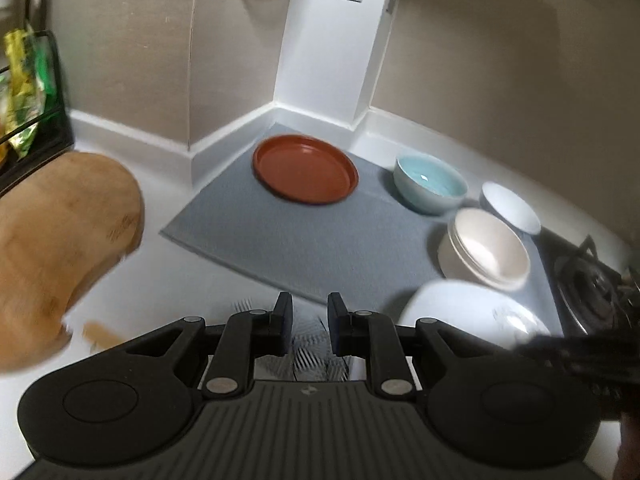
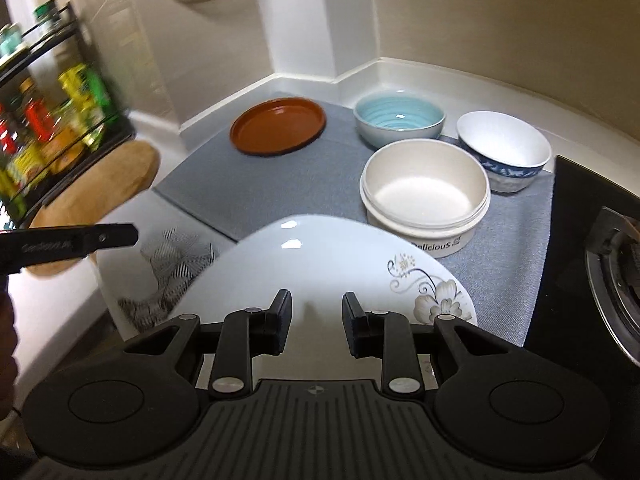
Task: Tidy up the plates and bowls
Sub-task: 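Move both grippers to the terracotta-brown round plate on the mat, then close both grippers on the rim of the terracotta plate and lift it, then carry the terracotta plate with both grippers and lower it onto the stacked white plates, then open both grippers to release the terracotta plate on the stack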
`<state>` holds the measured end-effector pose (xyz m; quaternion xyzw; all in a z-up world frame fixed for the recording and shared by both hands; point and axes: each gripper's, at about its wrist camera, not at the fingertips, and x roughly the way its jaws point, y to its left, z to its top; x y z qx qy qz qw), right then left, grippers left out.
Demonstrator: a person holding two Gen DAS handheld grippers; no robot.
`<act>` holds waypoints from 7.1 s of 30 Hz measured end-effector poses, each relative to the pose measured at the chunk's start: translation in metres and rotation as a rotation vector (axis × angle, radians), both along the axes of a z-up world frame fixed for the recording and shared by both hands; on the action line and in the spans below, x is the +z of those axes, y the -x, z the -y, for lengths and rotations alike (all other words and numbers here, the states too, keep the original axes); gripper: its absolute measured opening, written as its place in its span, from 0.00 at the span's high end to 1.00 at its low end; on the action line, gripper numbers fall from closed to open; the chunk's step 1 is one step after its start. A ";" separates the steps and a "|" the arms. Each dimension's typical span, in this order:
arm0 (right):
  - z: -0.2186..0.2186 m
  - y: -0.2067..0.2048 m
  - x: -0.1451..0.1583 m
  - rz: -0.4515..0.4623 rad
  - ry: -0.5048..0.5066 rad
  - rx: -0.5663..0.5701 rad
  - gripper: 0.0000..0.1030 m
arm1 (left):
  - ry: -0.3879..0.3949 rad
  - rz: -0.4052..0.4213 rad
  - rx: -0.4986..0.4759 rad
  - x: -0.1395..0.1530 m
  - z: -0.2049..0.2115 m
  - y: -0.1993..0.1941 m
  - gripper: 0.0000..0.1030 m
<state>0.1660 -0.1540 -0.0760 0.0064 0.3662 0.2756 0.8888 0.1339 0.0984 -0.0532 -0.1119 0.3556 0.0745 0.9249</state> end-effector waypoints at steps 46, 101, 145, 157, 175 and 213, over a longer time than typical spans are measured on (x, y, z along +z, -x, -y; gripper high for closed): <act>-0.191 -0.071 0.027 -0.051 0.176 -0.046 0.71 | 0.192 -0.136 -0.021 -0.049 -0.156 -0.025 0.89; -0.088 -0.033 0.029 -0.105 -0.037 0.041 0.92 | 0.035 -0.041 -0.043 0.007 -0.034 0.020 0.91; 0.035 0.006 -0.012 -0.202 0.002 -0.177 0.92 | -0.045 -0.154 -0.323 -0.031 0.086 -0.003 0.90; 0.034 0.003 -0.018 -0.214 0.046 -0.169 0.92 | -0.034 -0.195 -0.330 -0.040 0.089 -0.009 0.90; 0.031 0.003 -0.021 -0.220 0.076 -0.162 0.92 | -0.024 -0.208 -0.335 -0.044 0.091 -0.010 0.89; 0.064 0.014 -0.014 -0.087 0.077 -0.294 0.78 | -0.010 -0.078 -0.169 -0.022 0.065 0.012 0.70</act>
